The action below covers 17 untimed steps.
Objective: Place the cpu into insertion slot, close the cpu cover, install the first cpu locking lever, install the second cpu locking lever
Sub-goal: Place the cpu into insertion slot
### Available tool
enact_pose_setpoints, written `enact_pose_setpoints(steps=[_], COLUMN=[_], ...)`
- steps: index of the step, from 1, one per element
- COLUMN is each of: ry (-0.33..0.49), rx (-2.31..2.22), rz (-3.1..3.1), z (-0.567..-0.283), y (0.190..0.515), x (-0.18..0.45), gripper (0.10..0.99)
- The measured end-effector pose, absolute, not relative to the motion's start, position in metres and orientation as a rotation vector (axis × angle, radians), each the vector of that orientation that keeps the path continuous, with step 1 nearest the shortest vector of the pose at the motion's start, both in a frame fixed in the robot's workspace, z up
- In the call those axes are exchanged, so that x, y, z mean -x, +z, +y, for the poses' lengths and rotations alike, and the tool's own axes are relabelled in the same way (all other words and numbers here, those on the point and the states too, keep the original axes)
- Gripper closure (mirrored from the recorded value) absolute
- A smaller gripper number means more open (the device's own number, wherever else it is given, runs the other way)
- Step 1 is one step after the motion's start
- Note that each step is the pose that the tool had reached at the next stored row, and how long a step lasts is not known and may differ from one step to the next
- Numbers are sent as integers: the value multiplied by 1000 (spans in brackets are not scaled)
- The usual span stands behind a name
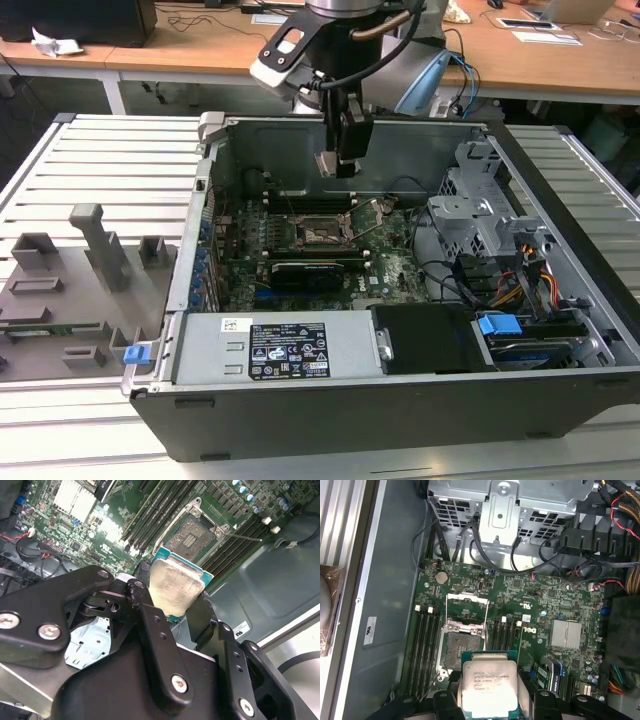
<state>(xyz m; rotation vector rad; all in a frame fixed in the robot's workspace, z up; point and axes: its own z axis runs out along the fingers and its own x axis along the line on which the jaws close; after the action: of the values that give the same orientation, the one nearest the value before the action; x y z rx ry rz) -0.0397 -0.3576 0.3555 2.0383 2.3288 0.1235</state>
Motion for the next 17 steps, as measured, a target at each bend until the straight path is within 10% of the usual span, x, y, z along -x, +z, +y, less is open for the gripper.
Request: enact_pose_setpoints(steps=[17], ry=[117], rx=[-2202], rz=[2166], z=[-358], y=[343], x=[40], gripper=[553])
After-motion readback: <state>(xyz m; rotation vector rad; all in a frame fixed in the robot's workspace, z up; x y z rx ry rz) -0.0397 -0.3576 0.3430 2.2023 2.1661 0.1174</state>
